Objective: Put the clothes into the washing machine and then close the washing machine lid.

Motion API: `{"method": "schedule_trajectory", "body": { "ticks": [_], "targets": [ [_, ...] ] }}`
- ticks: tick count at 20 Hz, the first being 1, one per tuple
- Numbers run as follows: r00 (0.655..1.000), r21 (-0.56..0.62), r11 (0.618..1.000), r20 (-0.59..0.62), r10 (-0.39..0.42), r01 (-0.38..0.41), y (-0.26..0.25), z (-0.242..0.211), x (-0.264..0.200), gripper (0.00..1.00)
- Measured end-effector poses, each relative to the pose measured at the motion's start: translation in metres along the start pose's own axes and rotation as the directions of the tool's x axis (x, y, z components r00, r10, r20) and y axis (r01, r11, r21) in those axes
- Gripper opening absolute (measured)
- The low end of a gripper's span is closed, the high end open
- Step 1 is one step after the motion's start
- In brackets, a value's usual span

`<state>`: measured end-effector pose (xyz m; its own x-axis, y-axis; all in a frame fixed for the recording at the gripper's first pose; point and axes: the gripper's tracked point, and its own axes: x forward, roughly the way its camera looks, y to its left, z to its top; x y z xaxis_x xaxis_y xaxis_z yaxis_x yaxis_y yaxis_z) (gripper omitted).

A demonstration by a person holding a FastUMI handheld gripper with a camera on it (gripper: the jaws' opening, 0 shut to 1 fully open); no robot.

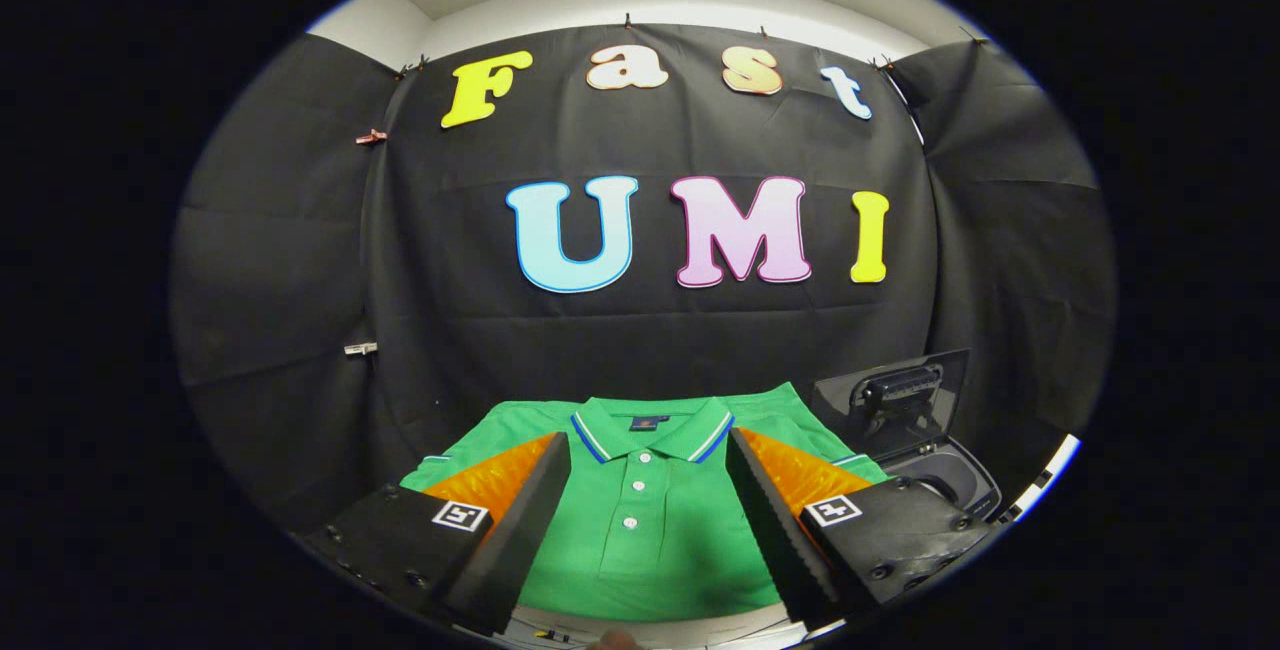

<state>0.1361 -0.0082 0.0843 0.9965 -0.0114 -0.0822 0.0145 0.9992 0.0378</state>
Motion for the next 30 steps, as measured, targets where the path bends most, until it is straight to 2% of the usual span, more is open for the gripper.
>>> {"method": "schedule_trajectory", "body": {
  "ticks": [4,7,13,16,18,19,20,21,26,30],
  "targets": [
    [0.986,0.001,1.000,-0.164,-0.031,0.031,-0.006,-0.017,0.037,0.99],
    [0.942,-0.017,0.999,-0.334,-0.036,0.032,-0.006,-0.048,0.052,0.99],
    [0.872,-0.046,0.999,-0.489,-0.033,0.012,-0.002,-0.064,0.074,1.00],
    [0.818,-0.028,1.000,-0.575,-0.016,0.000,0.002,-0.076,0.079,1.00],
    [0.755,0.004,1.000,-0.655,0.001,0.002,0.002,-0.094,0.074,1.00],
    [0.758,0.006,1.000,-0.652,0.004,0.001,0.001,-0.091,0.075,1.00],
    [0.726,0.008,1.000,-0.687,0.003,0.004,0.001,-0.096,0.076,1.00],
    [0.719,0.002,1.000,-0.695,-0.002,0.006,0.000,-0.093,0.077,1.00],
    [0.608,-0.066,0.996,-0.789,-0.087,0.057,-0.003,-0.099,0.079,0.98],
    [0.550,-0.066,0.992,-0.827,-0.115,0.108,-0.005,-0.100,0.082,0.99]
  ]
}}
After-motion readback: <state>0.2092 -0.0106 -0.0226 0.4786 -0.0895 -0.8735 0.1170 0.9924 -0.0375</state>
